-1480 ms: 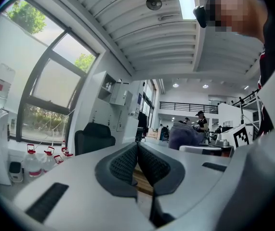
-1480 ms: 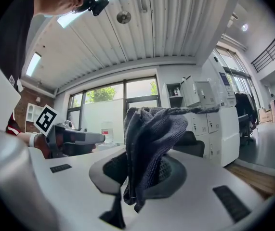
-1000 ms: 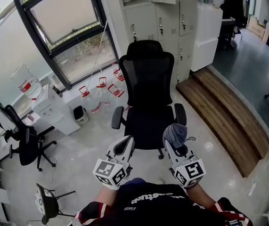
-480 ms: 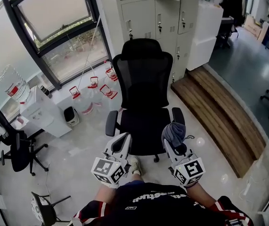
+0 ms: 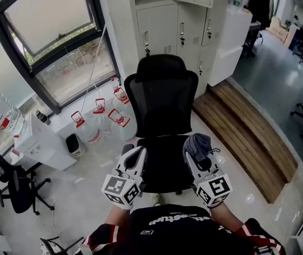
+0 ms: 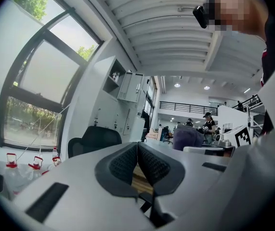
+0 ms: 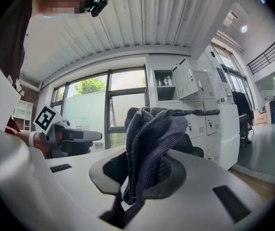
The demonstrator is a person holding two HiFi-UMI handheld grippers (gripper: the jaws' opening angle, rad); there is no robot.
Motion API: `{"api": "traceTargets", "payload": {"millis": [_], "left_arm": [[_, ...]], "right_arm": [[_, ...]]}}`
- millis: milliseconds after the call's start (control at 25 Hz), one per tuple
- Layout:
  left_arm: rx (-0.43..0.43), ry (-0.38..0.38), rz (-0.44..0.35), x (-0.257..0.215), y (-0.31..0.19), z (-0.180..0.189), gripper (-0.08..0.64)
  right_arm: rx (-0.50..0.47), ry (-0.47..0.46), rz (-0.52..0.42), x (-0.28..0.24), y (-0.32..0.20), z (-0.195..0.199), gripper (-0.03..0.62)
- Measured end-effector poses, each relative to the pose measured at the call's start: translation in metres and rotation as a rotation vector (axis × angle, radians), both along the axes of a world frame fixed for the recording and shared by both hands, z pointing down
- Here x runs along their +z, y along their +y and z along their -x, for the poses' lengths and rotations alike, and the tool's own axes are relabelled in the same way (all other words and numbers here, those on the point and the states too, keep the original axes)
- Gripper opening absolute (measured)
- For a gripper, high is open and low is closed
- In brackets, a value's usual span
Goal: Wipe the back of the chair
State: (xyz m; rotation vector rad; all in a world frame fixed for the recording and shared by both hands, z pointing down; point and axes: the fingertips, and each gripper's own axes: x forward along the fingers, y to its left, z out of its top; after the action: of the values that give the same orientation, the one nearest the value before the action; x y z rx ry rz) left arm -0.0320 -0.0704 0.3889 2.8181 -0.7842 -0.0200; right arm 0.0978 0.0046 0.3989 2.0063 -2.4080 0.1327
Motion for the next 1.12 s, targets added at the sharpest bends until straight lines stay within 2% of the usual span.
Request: {"api": "traceTargets", "payload": {"millis": [320,560,840,1120], "left_arm": [[0.056,0.006,0.003,-0.001,-0.092,-0.002,0.025],[0.069,0.017,0.039,0.008,-0.125,-0.010,0.025],[0.069,-0.004,0.056,0.015,-0.155,-0.034,0.025],[0.054,-0.030,0.061,0.022,-0.197,-0.081,0.025]], "right_arm": [[0.075,0.000,0.009,-0.003,-0.086,-0.005,0.078],[0.102,0.007,0.055,0.005,-0.115,-0.018,0.078],[0.123,-0.005,0.087,0.020,-0.152,-0.055,0.078],[0.138,-0.011,0.103,0.033,-0.196,-0.111,0.078]]}}
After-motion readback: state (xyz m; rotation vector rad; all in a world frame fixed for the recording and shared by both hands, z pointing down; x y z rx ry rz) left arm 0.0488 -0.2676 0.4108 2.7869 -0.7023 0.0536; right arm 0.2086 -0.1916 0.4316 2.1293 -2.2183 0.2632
